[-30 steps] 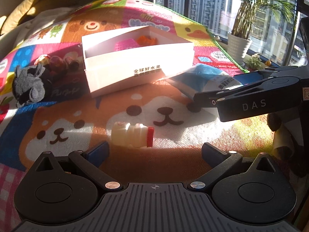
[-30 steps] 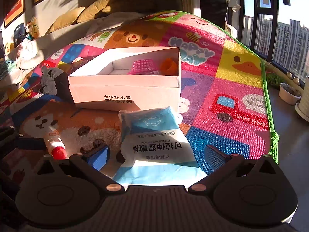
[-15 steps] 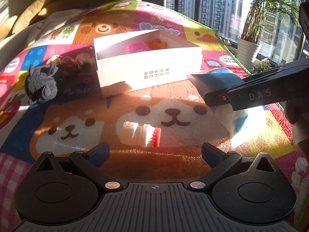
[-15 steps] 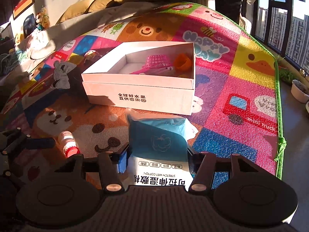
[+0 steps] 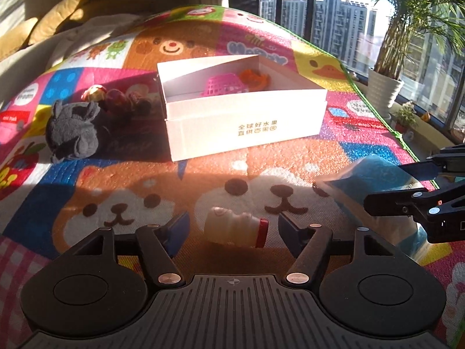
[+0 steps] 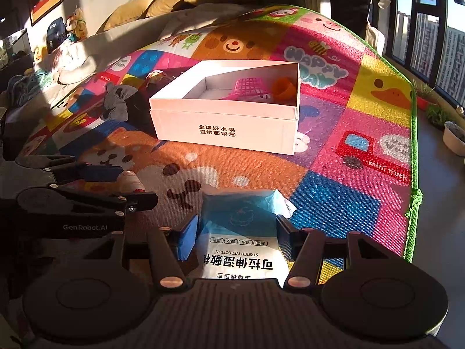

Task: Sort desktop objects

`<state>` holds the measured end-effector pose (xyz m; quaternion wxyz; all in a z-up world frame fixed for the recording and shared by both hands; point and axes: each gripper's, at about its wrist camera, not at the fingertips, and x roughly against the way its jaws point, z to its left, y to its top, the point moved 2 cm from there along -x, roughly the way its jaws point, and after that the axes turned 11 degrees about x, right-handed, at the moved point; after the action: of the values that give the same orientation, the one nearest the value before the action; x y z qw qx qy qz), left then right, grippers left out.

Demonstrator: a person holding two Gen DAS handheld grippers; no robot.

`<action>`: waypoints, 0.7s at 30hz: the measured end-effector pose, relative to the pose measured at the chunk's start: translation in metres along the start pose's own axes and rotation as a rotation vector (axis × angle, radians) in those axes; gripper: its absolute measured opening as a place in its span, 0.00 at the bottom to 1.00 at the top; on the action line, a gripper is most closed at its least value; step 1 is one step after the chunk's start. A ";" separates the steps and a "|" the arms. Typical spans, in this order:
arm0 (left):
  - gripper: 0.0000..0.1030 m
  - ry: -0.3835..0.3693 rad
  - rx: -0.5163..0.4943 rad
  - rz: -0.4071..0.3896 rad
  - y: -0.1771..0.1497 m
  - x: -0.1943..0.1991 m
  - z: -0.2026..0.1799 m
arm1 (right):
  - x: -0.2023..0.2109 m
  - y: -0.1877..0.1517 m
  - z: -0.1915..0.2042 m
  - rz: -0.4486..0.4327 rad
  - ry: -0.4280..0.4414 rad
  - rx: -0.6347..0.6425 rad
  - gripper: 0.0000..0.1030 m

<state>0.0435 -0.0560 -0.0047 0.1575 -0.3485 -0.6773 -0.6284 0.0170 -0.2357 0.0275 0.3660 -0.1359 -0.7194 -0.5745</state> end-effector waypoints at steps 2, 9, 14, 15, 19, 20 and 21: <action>0.71 -0.005 -0.004 0.006 -0.001 -0.001 -0.001 | -0.002 0.000 0.000 0.007 -0.001 0.007 0.58; 0.69 -0.012 -0.024 0.012 -0.003 -0.004 -0.004 | -0.015 -0.002 0.000 0.044 0.003 -0.011 0.64; 0.58 -0.017 -0.044 0.011 -0.004 -0.002 -0.006 | -0.013 -0.001 0.001 0.057 0.002 -0.008 0.51; 0.54 -0.019 -0.049 0.010 -0.004 -0.001 -0.007 | -0.013 -0.002 0.002 0.059 0.002 -0.008 0.51; 0.47 -0.037 -0.055 0.007 -0.007 0.008 -0.011 | -0.005 -0.005 0.005 0.061 -0.004 0.000 0.51; 0.46 -0.037 -0.059 0.001 -0.008 0.010 -0.012 | -0.003 -0.006 0.006 0.058 -0.006 0.000 0.51; 0.46 -0.034 -0.065 -0.007 -0.009 0.015 -0.014 | 0.000 -0.007 0.007 0.054 -0.009 -0.001 0.51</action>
<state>0.0240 -0.0647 0.0004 0.1322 -0.3617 -0.6604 -0.6446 0.0101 -0.2316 0.0222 0.3783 -0.1581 -0.7167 -0.5642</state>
